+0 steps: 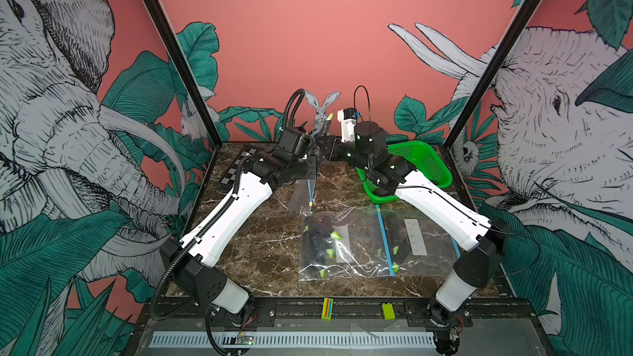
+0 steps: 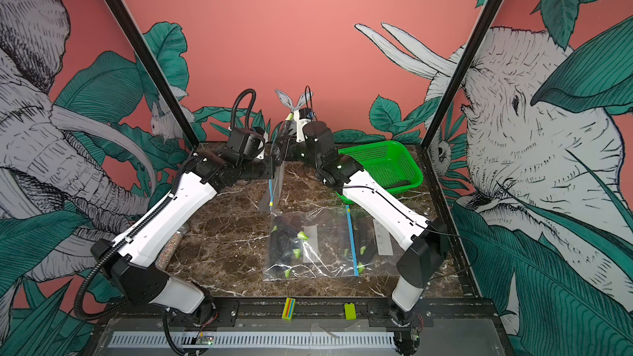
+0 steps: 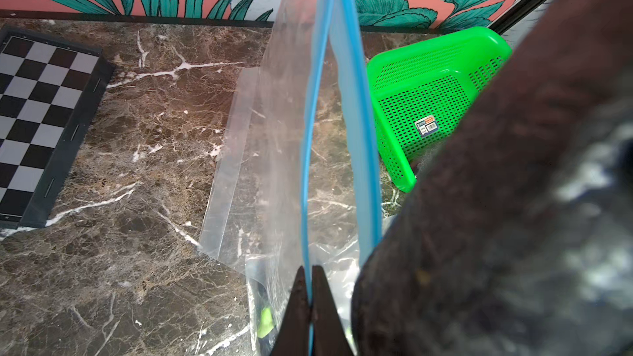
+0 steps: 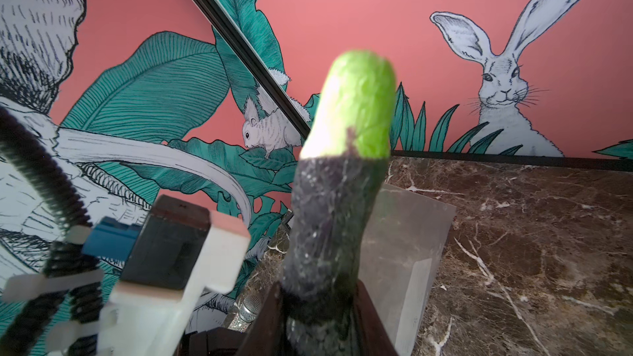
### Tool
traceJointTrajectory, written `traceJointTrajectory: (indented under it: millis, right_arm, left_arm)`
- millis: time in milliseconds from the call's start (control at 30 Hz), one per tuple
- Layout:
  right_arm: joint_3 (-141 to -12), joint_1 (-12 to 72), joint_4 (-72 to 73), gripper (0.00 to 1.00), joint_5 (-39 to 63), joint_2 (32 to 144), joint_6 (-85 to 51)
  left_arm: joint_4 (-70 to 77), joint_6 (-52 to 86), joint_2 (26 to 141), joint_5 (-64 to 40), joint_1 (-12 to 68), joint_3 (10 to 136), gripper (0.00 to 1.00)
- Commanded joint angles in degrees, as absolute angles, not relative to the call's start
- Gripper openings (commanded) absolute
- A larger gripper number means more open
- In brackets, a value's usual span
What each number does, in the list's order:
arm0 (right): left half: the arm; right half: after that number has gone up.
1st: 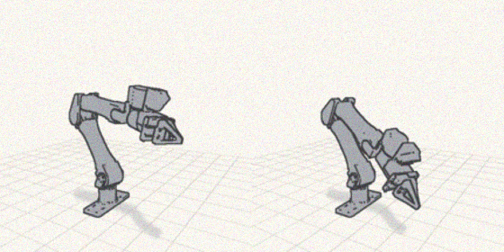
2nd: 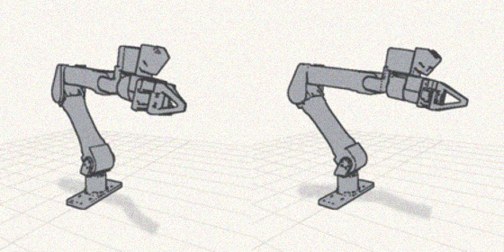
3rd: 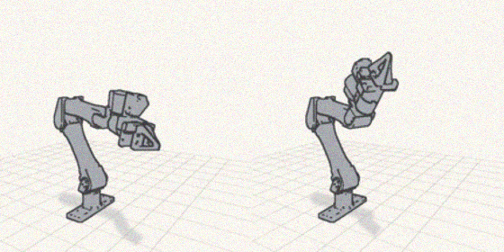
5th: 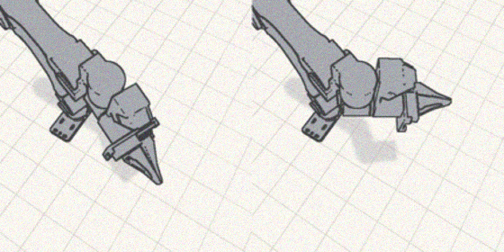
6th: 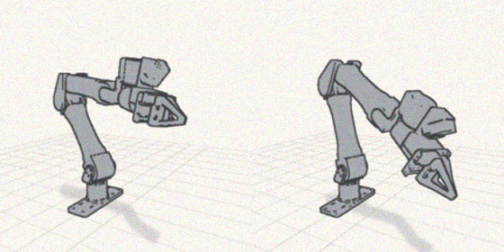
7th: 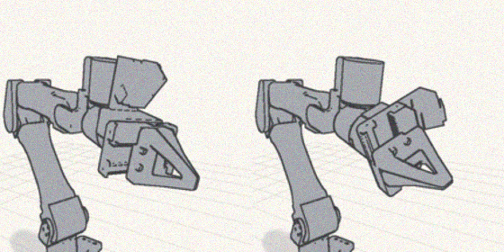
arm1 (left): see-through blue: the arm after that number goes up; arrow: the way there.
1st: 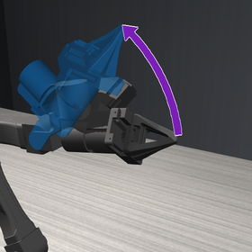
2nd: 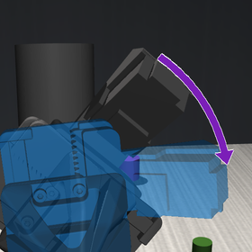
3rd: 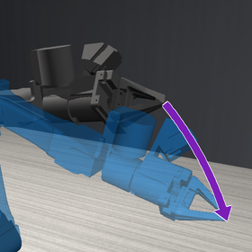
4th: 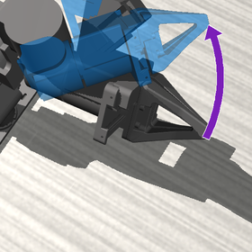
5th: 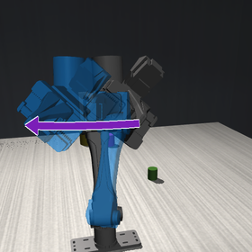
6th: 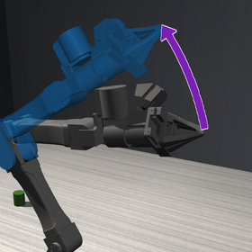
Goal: Place the eggplant in a zip-top bag and seal the zipper
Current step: Place the eggplant in the zipper food storage bag.
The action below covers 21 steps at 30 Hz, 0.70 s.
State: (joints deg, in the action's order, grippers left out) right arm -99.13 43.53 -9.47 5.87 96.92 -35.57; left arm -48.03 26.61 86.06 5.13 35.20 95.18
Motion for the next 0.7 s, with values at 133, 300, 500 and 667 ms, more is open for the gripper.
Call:
traceJointTrajectory:
  millis: [133, 300, 500, 667]
  right_arm:
    - [-98.8, 44.3, -10.4, 0.13, 1.2, 98.1, -31.6]
    - [-97.3, 44.3, -10.5, 0.12, -0.6, 98.7, -30.5]
    - [-94.8, 44.5, -10.0, 0.12, -1.8, 98.2, -28.9]
    - [-91.6, 45.3, -8.8, 0.14, -2.1, 96.9, -27.3]
  left_arm:
    - [-47.1, 27.0, 82.7, 4.5, 35.0, 95.0, 0.0]
    - [-47.0, 27.2, 82.5, 4.4, 35.0, 95.2, 0.0]
    - [-47.2, 26.9, 82.3, 4.9, 34.8, 95.7, 0.0]
    - [-47.2, 26.6, 82.6, 4.9, 34.2, 96.0, 0.0]
